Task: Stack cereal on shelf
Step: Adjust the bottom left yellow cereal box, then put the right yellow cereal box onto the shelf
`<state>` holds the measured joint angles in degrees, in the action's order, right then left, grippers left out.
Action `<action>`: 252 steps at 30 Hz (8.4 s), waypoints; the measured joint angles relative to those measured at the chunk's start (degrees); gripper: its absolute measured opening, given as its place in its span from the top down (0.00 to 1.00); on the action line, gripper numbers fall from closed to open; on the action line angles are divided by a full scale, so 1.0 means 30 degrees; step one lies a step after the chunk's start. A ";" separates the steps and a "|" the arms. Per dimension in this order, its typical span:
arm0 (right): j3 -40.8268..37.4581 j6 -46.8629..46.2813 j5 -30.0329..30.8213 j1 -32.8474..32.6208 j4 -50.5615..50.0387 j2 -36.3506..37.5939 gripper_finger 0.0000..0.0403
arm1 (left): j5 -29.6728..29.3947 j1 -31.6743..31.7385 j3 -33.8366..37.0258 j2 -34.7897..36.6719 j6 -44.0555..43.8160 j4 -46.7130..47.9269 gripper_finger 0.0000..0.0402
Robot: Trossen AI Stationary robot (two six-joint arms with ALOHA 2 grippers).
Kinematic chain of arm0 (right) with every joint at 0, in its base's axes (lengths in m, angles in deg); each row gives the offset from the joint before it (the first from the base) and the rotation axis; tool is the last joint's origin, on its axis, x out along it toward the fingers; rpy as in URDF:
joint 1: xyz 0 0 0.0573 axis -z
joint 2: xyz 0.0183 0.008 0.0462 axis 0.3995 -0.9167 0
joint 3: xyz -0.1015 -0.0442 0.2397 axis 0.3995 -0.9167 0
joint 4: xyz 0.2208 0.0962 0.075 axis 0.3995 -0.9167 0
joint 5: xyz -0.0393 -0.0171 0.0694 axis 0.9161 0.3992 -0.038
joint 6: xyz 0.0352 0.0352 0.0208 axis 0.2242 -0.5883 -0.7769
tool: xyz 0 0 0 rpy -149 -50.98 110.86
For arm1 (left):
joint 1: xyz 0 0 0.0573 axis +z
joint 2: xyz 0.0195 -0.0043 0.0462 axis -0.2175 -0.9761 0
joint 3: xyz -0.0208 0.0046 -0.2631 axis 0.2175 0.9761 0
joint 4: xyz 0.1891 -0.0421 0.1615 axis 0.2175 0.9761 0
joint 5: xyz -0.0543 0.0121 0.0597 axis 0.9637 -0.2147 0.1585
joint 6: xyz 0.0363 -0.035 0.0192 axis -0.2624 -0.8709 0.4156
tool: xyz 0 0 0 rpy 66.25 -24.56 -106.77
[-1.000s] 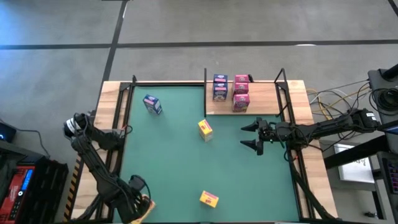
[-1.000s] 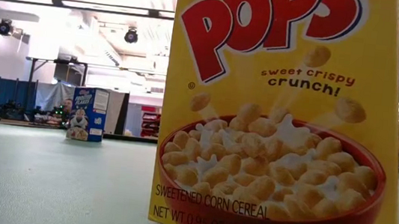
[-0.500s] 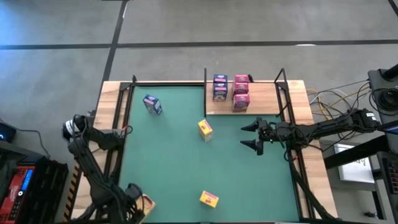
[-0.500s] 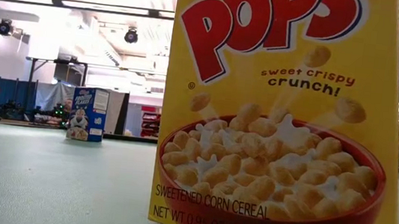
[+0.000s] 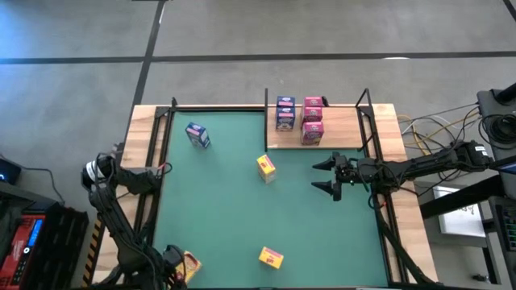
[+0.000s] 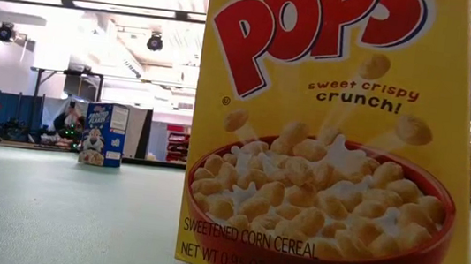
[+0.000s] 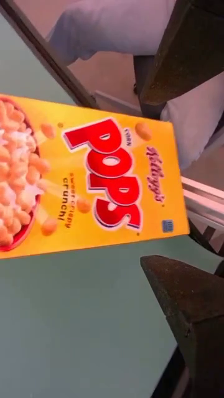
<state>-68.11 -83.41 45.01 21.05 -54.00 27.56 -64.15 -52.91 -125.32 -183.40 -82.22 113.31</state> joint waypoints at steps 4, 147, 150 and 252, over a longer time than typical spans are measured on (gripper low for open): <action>0.0004 0.0000 0.0000 0.0000 0.0000 0.0000 0.07 | -0.0005 -0.0045 0.0000 -0.0331 0.0195 -0.0592 0.00; 0.0001 0.0000 -0.0004 -0.0003 0.0000 0.0000 0.07 | 1.5621 1.2792 1.8637 0.6326 -1.6826 -3.1712 0.29; 0.0006 0.0000 -0.0001 0.0003 0.0000 0.0000 0.07 | 1.5505 1.2805 1.8637 0.5979 -1.6487 -3.1713 0.29; 0.0006 0.0000 0.0000 -0.0003 0.0000 0.0000 0.07 | 1.4054 1.7331 0.5100 0.8598 1.1877 -0.2433 0.01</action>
<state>-68.09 -83.41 45.01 21.04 -54.00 27.56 -21.99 -0.91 -110.02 -157.61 -46.59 106.01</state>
